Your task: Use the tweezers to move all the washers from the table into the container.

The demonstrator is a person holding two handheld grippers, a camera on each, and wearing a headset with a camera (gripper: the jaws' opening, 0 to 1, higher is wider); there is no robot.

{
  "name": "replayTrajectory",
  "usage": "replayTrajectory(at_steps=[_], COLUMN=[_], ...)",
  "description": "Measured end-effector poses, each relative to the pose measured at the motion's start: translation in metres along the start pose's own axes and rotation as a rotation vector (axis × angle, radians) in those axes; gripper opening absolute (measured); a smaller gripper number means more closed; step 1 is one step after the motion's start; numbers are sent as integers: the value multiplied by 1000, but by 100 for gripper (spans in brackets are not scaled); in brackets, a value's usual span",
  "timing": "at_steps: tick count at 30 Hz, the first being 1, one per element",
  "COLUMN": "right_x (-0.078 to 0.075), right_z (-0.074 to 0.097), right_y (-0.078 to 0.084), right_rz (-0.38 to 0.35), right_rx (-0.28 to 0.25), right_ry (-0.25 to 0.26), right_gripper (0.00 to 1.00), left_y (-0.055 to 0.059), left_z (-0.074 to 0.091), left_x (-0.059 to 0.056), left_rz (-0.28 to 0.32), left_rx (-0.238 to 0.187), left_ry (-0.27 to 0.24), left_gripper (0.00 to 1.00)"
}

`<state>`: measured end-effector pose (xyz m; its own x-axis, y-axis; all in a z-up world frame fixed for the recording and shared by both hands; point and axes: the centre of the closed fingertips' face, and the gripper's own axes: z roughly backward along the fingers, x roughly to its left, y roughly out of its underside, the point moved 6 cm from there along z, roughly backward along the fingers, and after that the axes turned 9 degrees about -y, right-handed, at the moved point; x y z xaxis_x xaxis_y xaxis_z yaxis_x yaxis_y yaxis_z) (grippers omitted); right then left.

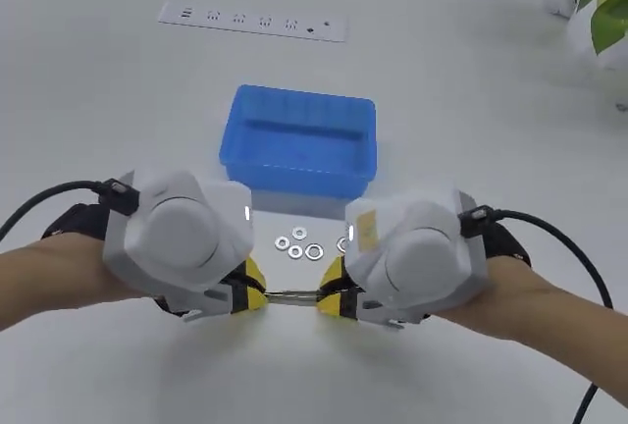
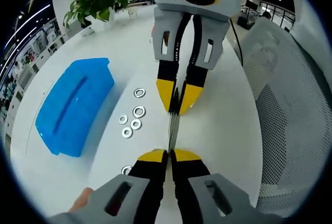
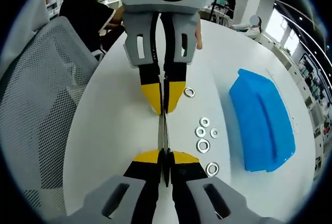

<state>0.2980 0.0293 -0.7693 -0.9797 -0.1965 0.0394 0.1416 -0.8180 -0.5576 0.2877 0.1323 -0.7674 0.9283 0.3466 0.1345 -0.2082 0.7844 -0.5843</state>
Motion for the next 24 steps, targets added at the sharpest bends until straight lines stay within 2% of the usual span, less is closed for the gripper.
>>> replayTrajectory(at_steps=[3, 4, 6, 9, 11, 18, 24], right_x=[1, 3, 5, 7, 7, 8, 8], right_z=[0, 0, 2, 7, 9, 8, 9], right_y=[-2, -2, -8, -11, -13, -15, -17], right_rz=[36, 30, 5, 23, 23, 32, 45], right_rx=[4, 1, -47, -47, -55, -60, -62], right_ry=[40, 36, 46, 61, 62, 60, 67], right_gripper=[7, 7, 7, 7, 7, 7, 7], left_y=[0, 1, 1, 0, 0, 0, -4], left_z=[2, 2, 2, 1, 1, 3, 19], left_x=[-5, -6, -7, -5, -3, -4, -3], left_rz=[-5, -16, -20, -6, -9, -53, -62], left_rx=[-6, -10, -13, -17, -9, 16, 2], left_ry=[18, 15, 3, -12, -36, -20, -25], left_gripper=[15, 16, 16, 14, 8, 7, 7])
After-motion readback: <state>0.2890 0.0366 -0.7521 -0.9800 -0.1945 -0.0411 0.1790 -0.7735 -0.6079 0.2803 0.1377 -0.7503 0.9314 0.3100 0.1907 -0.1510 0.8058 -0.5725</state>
